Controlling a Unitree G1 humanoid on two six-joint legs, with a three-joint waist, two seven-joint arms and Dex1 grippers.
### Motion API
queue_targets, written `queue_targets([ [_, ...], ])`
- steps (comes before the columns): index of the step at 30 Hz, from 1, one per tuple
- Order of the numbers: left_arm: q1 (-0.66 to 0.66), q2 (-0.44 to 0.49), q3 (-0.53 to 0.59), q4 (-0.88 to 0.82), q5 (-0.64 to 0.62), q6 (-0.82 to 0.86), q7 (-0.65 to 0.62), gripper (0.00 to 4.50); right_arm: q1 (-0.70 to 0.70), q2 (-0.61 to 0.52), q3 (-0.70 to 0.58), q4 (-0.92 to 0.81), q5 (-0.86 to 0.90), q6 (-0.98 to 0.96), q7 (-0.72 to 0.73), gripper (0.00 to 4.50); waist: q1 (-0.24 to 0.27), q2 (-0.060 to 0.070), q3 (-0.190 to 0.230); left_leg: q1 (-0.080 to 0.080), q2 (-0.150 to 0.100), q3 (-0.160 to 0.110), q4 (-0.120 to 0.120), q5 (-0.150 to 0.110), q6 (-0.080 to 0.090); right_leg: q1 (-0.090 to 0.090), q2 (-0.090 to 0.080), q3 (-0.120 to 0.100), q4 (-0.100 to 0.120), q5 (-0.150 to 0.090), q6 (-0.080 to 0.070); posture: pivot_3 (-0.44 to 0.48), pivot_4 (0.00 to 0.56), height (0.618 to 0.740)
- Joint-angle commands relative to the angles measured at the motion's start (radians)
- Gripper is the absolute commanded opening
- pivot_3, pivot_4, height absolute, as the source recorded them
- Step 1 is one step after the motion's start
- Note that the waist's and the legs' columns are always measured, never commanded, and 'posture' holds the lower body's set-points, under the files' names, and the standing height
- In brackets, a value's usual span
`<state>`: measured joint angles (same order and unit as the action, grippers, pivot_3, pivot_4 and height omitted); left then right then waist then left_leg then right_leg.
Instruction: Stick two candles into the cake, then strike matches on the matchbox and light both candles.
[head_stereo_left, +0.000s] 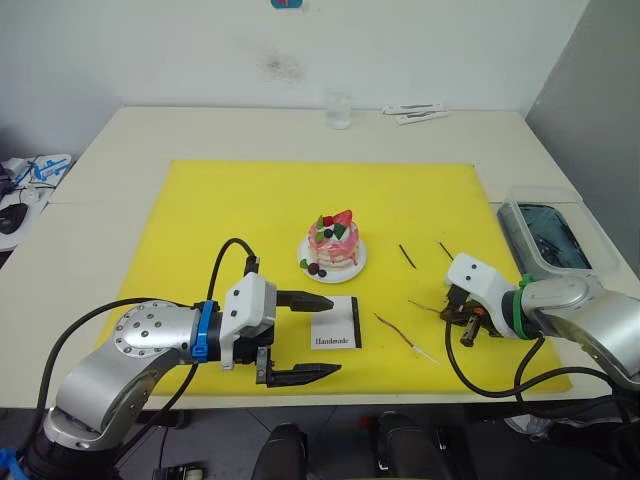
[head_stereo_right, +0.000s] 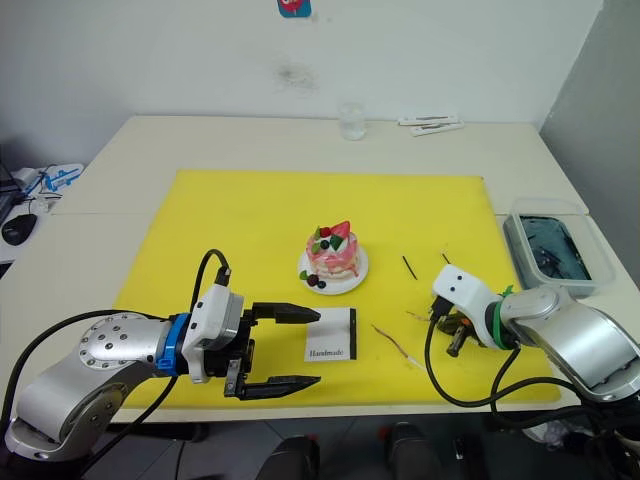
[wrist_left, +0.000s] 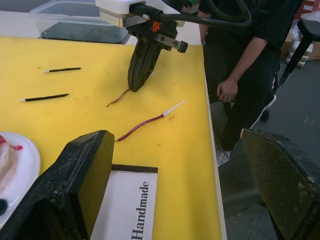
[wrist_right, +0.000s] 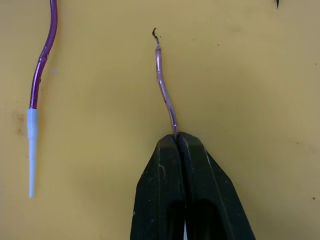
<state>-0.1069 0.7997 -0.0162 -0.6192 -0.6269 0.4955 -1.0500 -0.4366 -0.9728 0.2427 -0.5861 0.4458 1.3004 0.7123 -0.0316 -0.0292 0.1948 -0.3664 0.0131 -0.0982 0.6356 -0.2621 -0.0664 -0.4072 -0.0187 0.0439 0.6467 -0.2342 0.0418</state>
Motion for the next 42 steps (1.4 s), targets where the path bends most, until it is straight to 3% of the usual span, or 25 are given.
queue_targets([
  [1, -0.014, -0.007, 0.004, -0.004, 0.001, -0.009, 0.014, 4.50, -0.011, 0.001, -0.076, -0.028, 0.042, 0.039, 0.009, 0.01, 0.000, 0.000, 0.000, 0.000, 0.000, 0.000, 0.000, 0.000, 0.000, 0.000, 0.000, 0.000, 0.000, 0.000, 0.000, 0.000, 0.150, 0.740],
  [10, -0.033, -0.031, 0.076, 0.042, -0.138, 0.115, 0.079, 4.50, -0.064, 0.104, -0.400, -0.025, 0.272, 0.099, 0.083, 0.01, 0.000, 0.000, 0.000, 0.000, 0.000, -0.001, 0.000, 0.000, 0.000, 0.000, 0.000, -0.001, 0.000, 0.001, 0.001, 0.000, 0.150, 0.740],
  [14, -0.077, -0.034, 0.107, 0.052, -0.281, 0.253, 0.135, 4.50, -0.055, 0.289, -0.587, -0.021, 0.442, 0.043, 0.068, 0.01, -0.001, 0.000, 0.000, -0.001, 0.000, -0.001, 0.000, 0.000, 0.000, 0.000, 0.000, -0.001, 0.000, 0.001, 0.003, 0.000, 0.150, 0.740],
  [17, -0.123, -0.056, 0.117, 0.069, -0.387, 0.335, 0.187, 4.50, -0.095, 0.396, -0.641, 0.000, 0.544, 0.054, -0.010, 0.01, -0.001, 0.000, 0.000, -0.001, 0.000, -0.002, 0.000, 0.000, 0.000, 0.000, 0.001, -0.001, 0.000, 0.002, 0.003, 0.000, 0.150, 0.740],
  [22, -0.213, -0.137, 0.123, 0.106, -0.530, 0.413, 0.304, 4.50, -0.182, 0.534, -0.645, 0.041, 0.711, 0.036, -0.146, 0.01, -0.001, 0.000, 0.000, 0.000, 0.000, -0.002, 0.000, 0.000, 0.000, 0.000, 0.001, -0.001, 0.001, 0.002, 0.004, 0.000, 0.150, 0.740],
  [29, -0.327, -0.191, 0.130, 0.155, -0.733, 0.486, 0.411, 4.50, -0.226, 0.601, -0.561, 0.077, 0.890, -0.005, -0.295, 0.01, -0.001, 0.000, 0.000, -0.001, 0.000, -0.002, 0.000, 0.000, 0.000, 0.000, 0.001, -0.001, 0.001, 0.002, 0.004, 0.000, 0.150, 0.740],
  [42, -0.381, -0.207, 0.105, 0.181, -0.700, 0.468, 0.389, 4.50, -0.214, 0.538, -0.443, 0.102, 1.050, -0.127, -0.400, 0.01, -0.001, 0.000, 0.000, -0.001, 0.000, -0.002, -0.001, 0.000, 0.000, 0.000, 0.001, -0.001, 0.000, 0.002, 0.003, 0.000, 0.150, 0.740],
])
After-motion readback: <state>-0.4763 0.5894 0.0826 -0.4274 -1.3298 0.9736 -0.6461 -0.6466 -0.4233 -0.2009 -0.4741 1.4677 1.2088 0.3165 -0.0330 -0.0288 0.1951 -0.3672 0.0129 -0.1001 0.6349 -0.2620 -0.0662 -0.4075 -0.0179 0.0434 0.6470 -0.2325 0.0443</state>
